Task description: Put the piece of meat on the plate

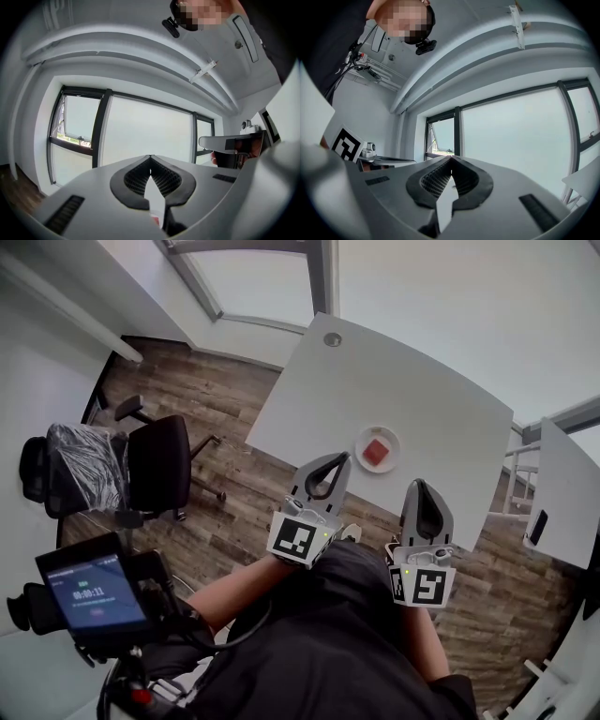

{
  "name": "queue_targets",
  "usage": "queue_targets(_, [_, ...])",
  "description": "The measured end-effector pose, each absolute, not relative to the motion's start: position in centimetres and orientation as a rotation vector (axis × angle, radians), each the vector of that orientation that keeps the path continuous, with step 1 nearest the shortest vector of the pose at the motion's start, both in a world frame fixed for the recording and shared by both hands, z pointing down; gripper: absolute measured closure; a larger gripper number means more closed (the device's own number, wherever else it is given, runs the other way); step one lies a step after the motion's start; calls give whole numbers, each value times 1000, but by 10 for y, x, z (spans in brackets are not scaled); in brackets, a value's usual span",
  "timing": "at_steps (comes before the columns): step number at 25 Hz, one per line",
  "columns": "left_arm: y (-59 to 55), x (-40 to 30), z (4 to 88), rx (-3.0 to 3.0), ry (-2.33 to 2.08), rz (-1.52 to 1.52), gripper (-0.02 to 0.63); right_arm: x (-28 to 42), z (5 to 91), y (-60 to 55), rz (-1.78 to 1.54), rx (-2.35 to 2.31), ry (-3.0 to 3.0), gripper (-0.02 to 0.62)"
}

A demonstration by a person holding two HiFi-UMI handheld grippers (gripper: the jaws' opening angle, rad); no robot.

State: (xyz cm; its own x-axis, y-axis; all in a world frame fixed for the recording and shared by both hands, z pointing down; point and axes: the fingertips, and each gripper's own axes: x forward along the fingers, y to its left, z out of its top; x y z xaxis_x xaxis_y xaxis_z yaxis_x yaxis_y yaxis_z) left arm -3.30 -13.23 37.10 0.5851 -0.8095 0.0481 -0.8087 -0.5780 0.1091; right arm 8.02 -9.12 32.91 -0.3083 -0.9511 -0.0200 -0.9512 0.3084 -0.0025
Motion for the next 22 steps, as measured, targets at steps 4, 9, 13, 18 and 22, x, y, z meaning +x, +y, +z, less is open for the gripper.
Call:
queue_targets(4, [-130, -31, 374, 2678, -1359, -13, 600, 80, 328, -92, 37, -1839, 2537, 589])
queue_targets(9, [-133, -30, 364, 2685, -1385, -60, 600, 83, 329, -93, 59, -1867, 2541, 589])
queue_targets(13, [-130, -29, 364, 2685, -1383, -59, 600, 84, 329, -93, 49, -1873, 2538, 589])
queue_targets(18, [-130, -29, 359, 2703, -1404, -84, 600, 87, 327, -93, 54, -1885, 2518, 589])
queue_targets(22, [-129, -30, 361, 2692, -1404, -76, 600, 87, 327, -93, 52, -1888, 2509, 589])
